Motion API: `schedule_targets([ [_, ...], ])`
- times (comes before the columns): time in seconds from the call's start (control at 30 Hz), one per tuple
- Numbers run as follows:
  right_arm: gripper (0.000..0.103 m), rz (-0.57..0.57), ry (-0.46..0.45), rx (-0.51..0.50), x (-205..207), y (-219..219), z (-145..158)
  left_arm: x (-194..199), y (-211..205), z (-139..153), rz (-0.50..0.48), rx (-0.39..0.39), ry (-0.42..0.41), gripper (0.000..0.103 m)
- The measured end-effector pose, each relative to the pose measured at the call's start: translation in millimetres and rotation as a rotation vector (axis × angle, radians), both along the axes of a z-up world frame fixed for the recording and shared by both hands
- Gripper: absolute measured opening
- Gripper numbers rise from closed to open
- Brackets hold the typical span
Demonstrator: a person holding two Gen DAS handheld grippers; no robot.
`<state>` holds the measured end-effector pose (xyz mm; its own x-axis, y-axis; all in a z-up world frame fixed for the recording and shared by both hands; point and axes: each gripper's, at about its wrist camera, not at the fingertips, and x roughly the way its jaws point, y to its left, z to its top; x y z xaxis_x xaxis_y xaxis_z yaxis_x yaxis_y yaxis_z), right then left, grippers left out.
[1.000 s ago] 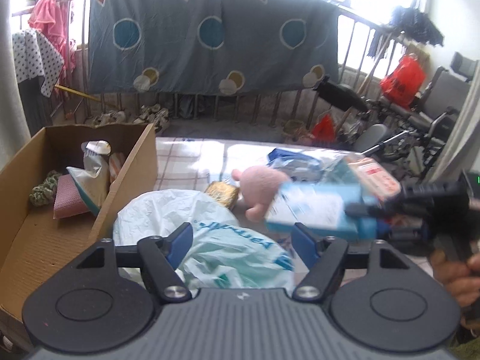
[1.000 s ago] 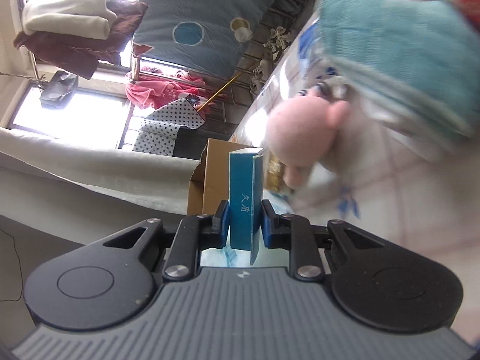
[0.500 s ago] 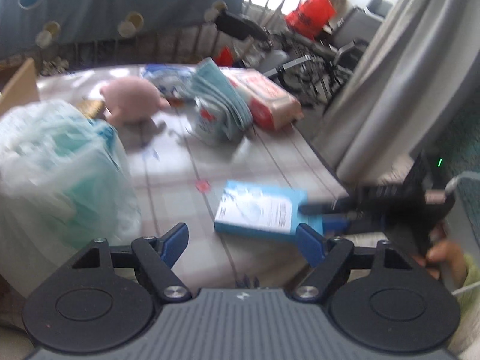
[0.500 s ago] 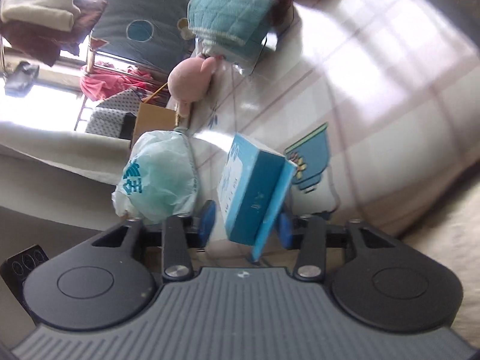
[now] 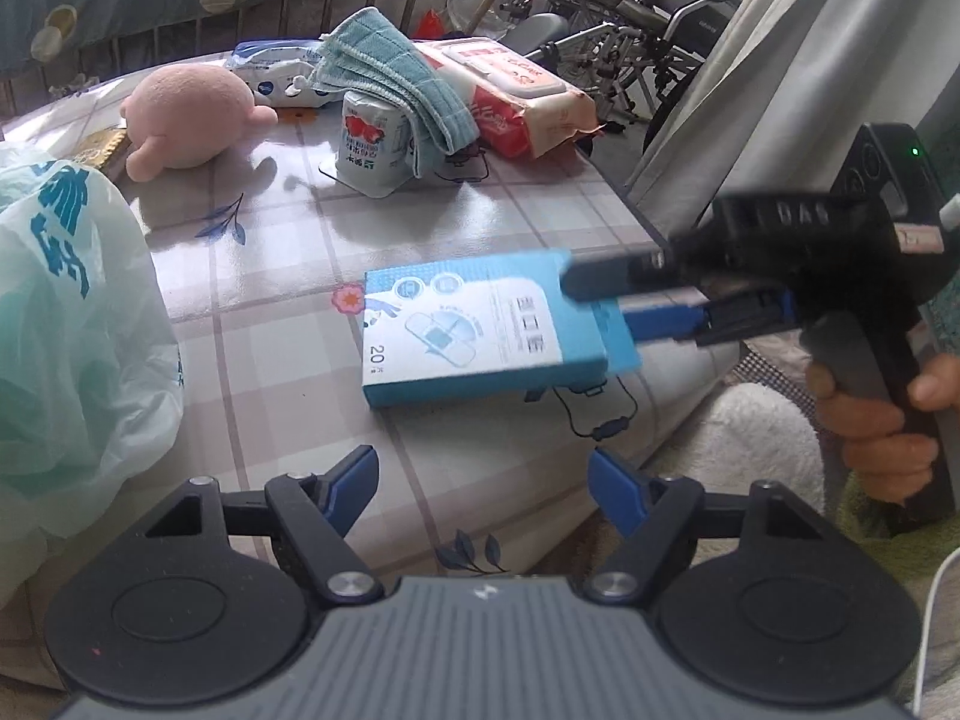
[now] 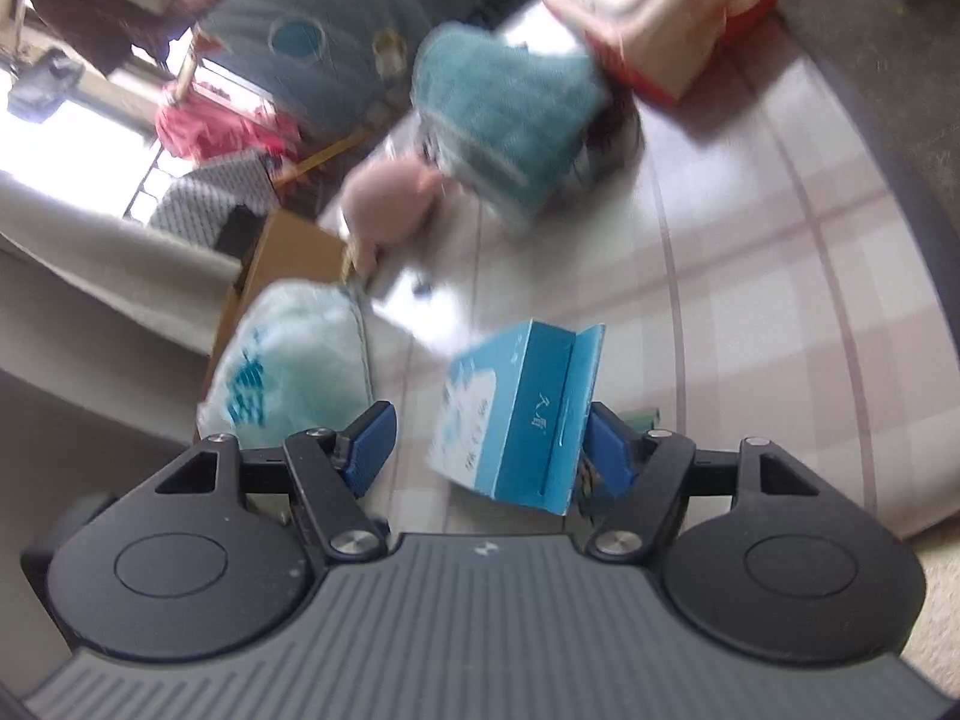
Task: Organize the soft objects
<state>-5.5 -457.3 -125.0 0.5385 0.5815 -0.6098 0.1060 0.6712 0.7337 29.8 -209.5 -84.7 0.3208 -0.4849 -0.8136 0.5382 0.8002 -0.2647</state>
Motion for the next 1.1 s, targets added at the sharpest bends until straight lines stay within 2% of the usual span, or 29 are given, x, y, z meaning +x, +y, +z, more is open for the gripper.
schedule_targets([
  [0.07,0.069,0.039,0.042,-0.027,-3.3,0.6,-5.3,1.3,-1.9,-2.3,-0.003,0.013,-0.001,0.074],
  [0.13,0.071,0.031,0.051,-0.068,-9.3,-6.1,-3.4,2.1,-3.9,-4.4,-0.006,0.027,-0.003,0.072],
  [0.23,0.076,-0.025,0.012,-0.134,-18.2,-22.3,11.1,3.3,-5.7,-6.4,-0.023,0.011,0.01,0.071],
  [0.33,0.079,-0.052,-0.05,-0.133,-14.2,-30.3,24.3,4.9,-9.4,-8.9,-0.041,-0.023,0.045,0.07],
  [0.5,0.079,0.005,-0.082,-0.095,24.3,-9.5,16.0,5.9,-13.4,-12.0,-0.045,-0.044,0.072,0.07],
  [0.63,0.08,0.037,0.008,-0.059,48.0,4.5,-9.1,8.3,-6.0,-16.7,-0.029,-0.055,0.096,0.07],
  [0.7,0.08,0.069,0.044,-0.014,45.2,11.3,-18.2,9.8,-0.3,-16.9,-0.024,-0.072,0.103,0.07],
  [0.8,0.08,0.133,0.091,0.125,31.8,21.3,-25.3,13.6,7.1,-16.2,-0.012,-0.082,0.109,0.076],
  [0.87,0.081,0.163,0.115,0.18,25.7,26.9,-27.9,16.4,10.6,-15.6,0.005,-0.079,0.098,0.077],
  [1.0,0.081,0.114,0.081,0.163,25.5,24.2,-22.9,24.8,12.9,-15.2,0.042,-0.067,0.11,0.08],
  [1.1,0.08,0.105,0.106,0.165,32.6,29.0,-30.2,27.8,11.5,-13.7,0.062,-0.053,0.098,0.085],
])
